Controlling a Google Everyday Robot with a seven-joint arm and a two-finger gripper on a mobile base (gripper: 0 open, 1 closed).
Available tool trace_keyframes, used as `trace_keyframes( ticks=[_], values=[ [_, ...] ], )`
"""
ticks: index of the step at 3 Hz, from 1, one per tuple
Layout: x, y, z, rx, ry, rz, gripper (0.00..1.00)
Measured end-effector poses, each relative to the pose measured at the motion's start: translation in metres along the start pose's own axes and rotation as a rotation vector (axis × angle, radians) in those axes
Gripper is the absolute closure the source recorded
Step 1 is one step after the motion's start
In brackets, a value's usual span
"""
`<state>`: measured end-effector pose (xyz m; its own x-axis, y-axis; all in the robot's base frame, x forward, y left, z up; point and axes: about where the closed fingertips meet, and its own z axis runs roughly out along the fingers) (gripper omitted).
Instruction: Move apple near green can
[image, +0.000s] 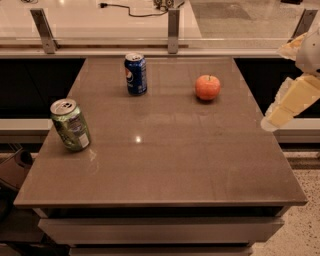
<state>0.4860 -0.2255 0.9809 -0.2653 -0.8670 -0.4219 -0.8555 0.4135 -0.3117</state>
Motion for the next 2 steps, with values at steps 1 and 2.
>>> trace_keyframes(
  ticks=[1, 2],
  values=[
    [-0.003, -0.025, 0.02, 0.04, -0.118, 0.07, 0.0],
    [-0.01, -0.045, 0.048, 0.06, -0.25, 0.147, 0.0]
  ],
)
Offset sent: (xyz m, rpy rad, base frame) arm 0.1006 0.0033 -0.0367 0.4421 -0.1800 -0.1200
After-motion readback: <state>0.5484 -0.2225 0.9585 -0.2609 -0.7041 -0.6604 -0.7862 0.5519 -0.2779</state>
